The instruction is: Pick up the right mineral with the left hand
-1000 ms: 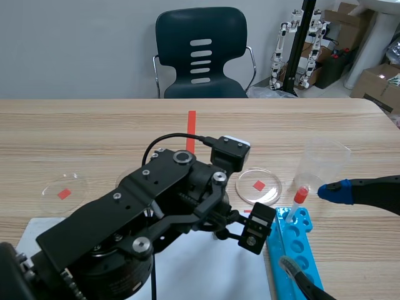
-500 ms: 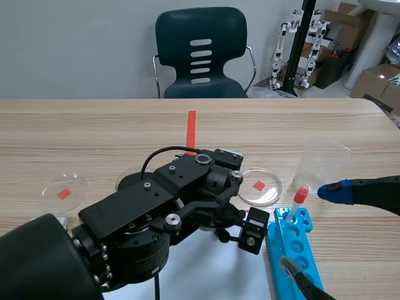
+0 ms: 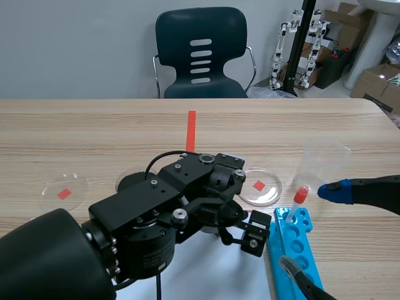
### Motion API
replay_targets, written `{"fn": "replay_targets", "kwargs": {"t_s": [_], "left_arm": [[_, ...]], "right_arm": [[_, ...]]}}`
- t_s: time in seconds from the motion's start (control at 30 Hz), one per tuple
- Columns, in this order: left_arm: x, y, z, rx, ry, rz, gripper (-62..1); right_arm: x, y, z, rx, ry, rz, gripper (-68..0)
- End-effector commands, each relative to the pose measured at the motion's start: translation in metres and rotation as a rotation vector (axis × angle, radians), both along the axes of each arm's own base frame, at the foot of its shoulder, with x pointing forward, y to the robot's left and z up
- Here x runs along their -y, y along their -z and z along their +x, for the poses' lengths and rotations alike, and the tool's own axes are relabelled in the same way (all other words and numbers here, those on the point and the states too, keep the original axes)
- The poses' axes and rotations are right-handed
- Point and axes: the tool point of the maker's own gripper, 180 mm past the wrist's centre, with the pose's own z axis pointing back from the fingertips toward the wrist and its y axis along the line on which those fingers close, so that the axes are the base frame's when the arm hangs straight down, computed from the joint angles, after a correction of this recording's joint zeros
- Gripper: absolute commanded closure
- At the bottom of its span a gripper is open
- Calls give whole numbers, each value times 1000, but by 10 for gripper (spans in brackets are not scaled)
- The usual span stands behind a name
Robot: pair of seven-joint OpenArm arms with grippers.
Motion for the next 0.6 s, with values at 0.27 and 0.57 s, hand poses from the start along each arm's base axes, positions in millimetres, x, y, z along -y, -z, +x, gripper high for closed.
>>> {"fn": "replay_targets", "kwargs": {"t_s": [0.27, 0.57], "left_arm": [[13, -10, 4, 18, 12, -29, -623], [13, -10, 4, 18, 12, -30, -487]], "right_arm": [[-2, -4, 1, 9, 1, 19, -529], [-2, -4, 1, 9, 1, 19, -529]]}}
